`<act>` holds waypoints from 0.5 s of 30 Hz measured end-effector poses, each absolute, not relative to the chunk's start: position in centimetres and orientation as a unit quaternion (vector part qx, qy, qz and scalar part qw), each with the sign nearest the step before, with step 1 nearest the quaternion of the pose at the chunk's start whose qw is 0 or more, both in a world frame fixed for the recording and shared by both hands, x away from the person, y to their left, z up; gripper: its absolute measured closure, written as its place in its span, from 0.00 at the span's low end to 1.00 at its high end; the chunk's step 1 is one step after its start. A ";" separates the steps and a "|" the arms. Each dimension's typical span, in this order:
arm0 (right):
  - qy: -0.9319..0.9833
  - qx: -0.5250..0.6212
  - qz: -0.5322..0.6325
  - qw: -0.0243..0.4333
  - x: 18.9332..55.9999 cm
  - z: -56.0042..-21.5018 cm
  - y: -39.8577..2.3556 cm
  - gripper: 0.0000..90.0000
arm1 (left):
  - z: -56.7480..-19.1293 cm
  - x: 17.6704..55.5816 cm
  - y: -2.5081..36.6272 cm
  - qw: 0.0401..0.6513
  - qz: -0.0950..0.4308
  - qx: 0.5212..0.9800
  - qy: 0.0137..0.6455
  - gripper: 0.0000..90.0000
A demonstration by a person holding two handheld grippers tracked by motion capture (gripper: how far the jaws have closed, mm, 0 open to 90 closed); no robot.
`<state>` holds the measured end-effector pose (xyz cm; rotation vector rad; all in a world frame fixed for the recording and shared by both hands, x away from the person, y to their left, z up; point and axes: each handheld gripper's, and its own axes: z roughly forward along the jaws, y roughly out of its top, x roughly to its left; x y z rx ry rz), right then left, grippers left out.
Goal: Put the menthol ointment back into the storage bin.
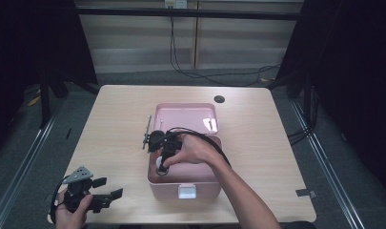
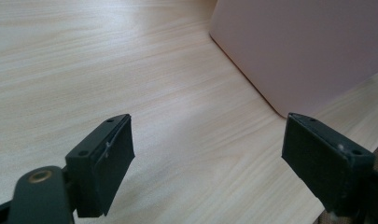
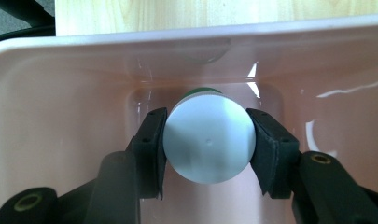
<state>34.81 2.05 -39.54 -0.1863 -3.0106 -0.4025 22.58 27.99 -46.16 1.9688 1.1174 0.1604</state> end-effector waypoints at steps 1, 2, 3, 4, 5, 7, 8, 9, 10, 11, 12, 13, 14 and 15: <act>-0.988 -0.061 -0.132 0.049 34.8 -39.5 2.1 0.57 | -46.2 22.6 28.0 0.422 0.064 0.786 0.446 0.18; -0.989 -0.058 -0.128 0.049 34.8 -39.8 2.2 0.57 | -46.2 22.6 28.0 0.420 0.064 0.788 0.445 0.18; -0.989 -0.058 -0.128 0.049 34.8 -39.8 2.2 0.57 | -46.2 22.6 28.0 0.420 0.064 0.788 0.445 0.18; -0.989 -0.057 -0.125 0.050 34.7 -40.1 2.3 0.57 | -46.2 22.6 28.0 0.420 0.064 0.788 0.445 0.18; -0.990 -0.055 -0.123 0.050 34.7 -40.3 2.3 0.57 | -46.2 22.6 28.0 0.420 0.064 0.788 0.445 0.18; -0.989 -0.057 -0.123 0.052 34.7 -40.5 2.3 0.57 | -46.2 22.6 28.0 0.419 0.064 0.789 0.444 0.18; -0.989 -0.057 -0.123 0.052 34.7 -40.5 2.3 0.57 | -46.2 22.6 28.0 0.419 0.064 0.789 0.444 0.18; -0.990 -0.052 -0.124 0.050 34.7 -40.6 2.3 0.57 | -46.2 22.6 28.0 0.419 0.065 0.789 0.444 0.18; -0.989 -0.057 -0.125 0.050 34.7 -41.0 2.2 0.57 | -46.2 22.6 28.0 0.419 0.065 0.789 0.444 0.18; -0.989 -0.054 -0.126 0.051 34.8 -41.1 2.2 0.57 | -46.1 22.6 28.0 0.419 0.065 0.790 0.444 0.18; -0.989 -0.059 -0.125 0.051 34.8 -41.1 2.2 0.57 | -46.2 22.6 28.0 0.419 0.065 0.790 0.444 0.18; -0.989 -0.059 -0.125 0.051 34.8 -41.1 2.2 0.57 | -46.2 22.6 28.0 0.419 0.065 0.790 0.444 0.18; -0.989 -0.056 -0.126 0.051 34.8 -41.3 2.2 0.57 | -46.2 22.6 28.0 0.418 0.066 0.790 0.444 0.18; -0.989 -0.056 -0.126 0.051 34.8 -41.3 2.2 0.57 | -46.2 22.6 28.0 0.418 0.066 0.790 0.444 0.18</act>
